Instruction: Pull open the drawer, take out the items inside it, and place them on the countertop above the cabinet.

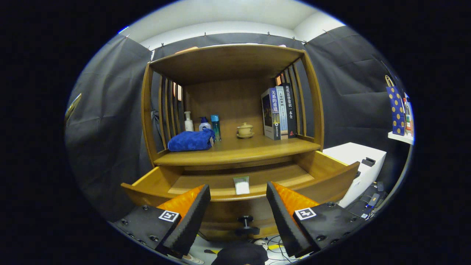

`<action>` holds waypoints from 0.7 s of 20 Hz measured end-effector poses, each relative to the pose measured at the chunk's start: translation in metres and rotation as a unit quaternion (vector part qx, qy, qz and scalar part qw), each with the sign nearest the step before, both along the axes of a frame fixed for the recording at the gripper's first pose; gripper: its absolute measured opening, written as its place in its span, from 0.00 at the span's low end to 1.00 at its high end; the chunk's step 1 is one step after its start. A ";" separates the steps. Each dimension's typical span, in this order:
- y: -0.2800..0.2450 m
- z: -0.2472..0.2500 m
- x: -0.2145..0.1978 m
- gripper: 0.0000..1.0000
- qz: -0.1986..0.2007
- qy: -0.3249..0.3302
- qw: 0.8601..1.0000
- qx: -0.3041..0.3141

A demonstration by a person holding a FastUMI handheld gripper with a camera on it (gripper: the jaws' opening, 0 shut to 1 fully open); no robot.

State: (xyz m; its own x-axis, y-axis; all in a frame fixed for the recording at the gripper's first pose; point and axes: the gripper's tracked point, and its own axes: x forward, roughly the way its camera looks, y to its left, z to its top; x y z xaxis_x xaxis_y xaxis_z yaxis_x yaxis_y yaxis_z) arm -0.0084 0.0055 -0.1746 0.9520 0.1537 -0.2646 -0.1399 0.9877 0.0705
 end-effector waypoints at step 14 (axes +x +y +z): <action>0.028 -0.036 0.098 0.97 0.031 0.178 0.983 -0.040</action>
State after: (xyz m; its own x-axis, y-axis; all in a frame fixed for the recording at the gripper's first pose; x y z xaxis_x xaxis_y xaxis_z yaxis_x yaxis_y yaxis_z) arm 0.0898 0.0333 -0.2109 0.7869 0.1731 -0.5923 -0.1803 0.9825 0.0476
